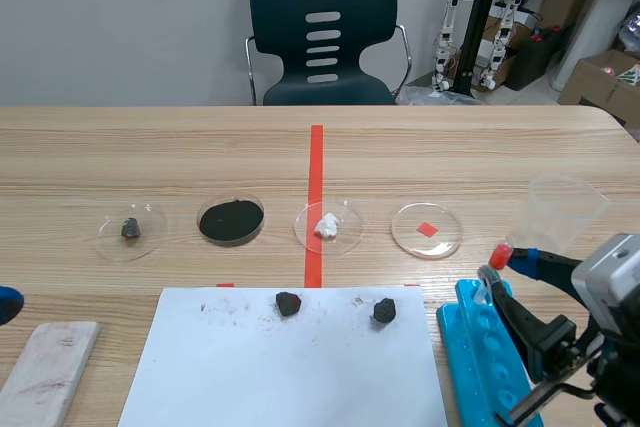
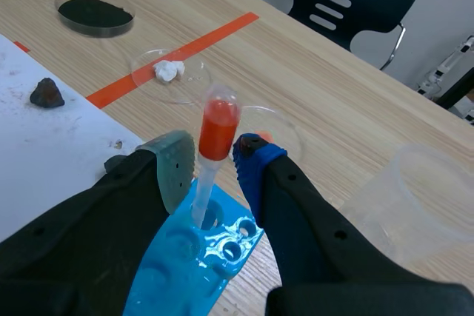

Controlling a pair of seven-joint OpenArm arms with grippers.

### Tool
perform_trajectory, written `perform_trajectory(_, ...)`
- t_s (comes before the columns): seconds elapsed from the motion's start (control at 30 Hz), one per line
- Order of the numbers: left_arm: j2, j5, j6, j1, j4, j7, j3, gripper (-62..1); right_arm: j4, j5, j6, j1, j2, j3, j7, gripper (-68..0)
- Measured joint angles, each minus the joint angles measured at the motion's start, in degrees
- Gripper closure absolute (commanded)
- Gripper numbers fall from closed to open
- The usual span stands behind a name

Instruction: Pick up the dropper by the top with the right hand

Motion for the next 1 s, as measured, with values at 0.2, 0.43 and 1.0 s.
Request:
perform_trajectory(0.2,0.0,0.0,0.0,0.0,0.0,0.0,0.0,-62.3,0.0,0.0,0.0,0.6,0.0,0.0,-0.1,-15.8)
perform_trajectory(0.43,0.0,0.0,0.0,0.0,0.0,0.0,0.0,-62.3,0.0,0.0,0.0,0.7,0.0,0.0,-0.3,-6.7)
perform_trajectory(1.0,0.0,0.0,0.0,0.0,0.0,0.0,0.0,-62.3,0.0,0.0,0.0,0.7,0.0,0.0,-0.3,-0.9)
